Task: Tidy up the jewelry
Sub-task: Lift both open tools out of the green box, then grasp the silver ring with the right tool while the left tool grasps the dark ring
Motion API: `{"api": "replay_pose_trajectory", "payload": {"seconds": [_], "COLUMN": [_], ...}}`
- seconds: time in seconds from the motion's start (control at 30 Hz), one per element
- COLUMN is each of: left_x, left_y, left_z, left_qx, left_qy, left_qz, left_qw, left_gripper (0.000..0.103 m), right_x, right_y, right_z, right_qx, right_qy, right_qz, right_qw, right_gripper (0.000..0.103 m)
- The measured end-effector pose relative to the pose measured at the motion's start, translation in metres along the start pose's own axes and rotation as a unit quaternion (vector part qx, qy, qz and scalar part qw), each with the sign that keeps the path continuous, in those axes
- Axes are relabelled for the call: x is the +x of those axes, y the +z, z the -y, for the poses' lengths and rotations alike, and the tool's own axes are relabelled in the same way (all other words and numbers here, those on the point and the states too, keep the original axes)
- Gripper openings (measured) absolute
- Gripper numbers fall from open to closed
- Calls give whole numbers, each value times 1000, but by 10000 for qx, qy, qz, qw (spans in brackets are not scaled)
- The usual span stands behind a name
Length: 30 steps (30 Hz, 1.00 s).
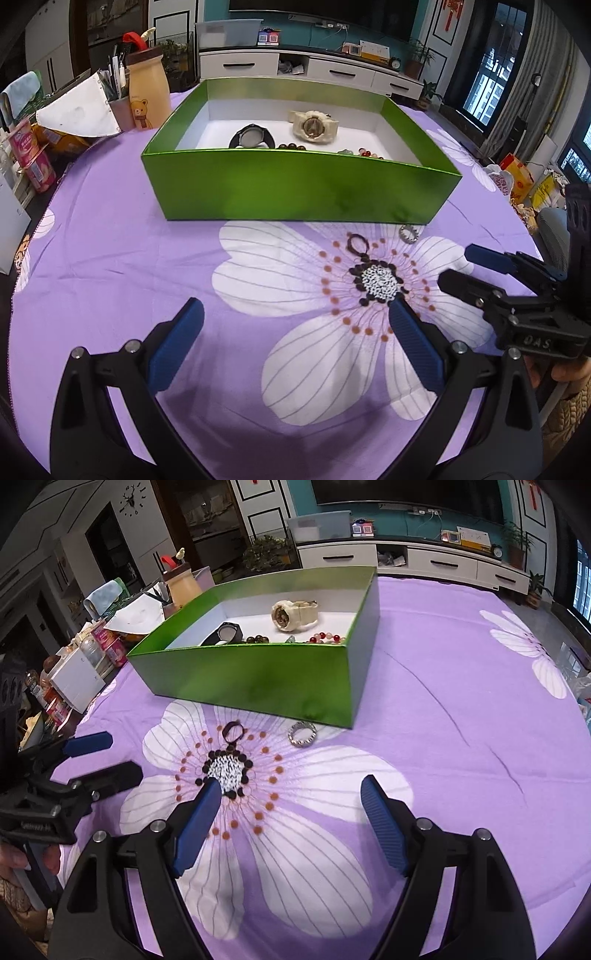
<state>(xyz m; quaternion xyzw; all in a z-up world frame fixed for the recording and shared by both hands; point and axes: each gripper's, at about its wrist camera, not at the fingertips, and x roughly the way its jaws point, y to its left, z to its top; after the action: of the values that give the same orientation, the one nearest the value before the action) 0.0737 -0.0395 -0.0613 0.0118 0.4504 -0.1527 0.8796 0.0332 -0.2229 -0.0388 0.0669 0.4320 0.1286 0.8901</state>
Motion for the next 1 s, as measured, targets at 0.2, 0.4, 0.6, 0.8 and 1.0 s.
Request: {"api": "replay_pose_trajectory", "payload": {"seconds": [0.2, 0.4, 0.6, 0.8, 1.0], "left_x": [2, 6, 13, 24, 44], "left_y": [1, 2, 6, 13, 22], "left_z": [-6, -9, -5, 9, 26], "left_qx": [-69, -58, -11, 93, 289], "left_qy": [0, -33, -109, -187, -252], "left_qz": [1, -29, -60, -75, -176], "left_qw": [10000, 10000, 9999, 9998, 9991], "left_gripper": [101, 101, 101, 101, 99], "right_x": [24, 41, 48, 41, 11], "right_y": [14, 22, 27, 22, 8], "right_z": [-5, -10, -15, -5, 19], "right_qx": [-39, -66, -233, -119, 108], "right_qy": [-165, -393, -705, -594, -440], "right_qz": [-76, -95, -49, -28, 141], "right_qw": [9998, 9992, 9972, 9982, 9989], "right_gripper": [57, 46, 26, 20, 20]}}
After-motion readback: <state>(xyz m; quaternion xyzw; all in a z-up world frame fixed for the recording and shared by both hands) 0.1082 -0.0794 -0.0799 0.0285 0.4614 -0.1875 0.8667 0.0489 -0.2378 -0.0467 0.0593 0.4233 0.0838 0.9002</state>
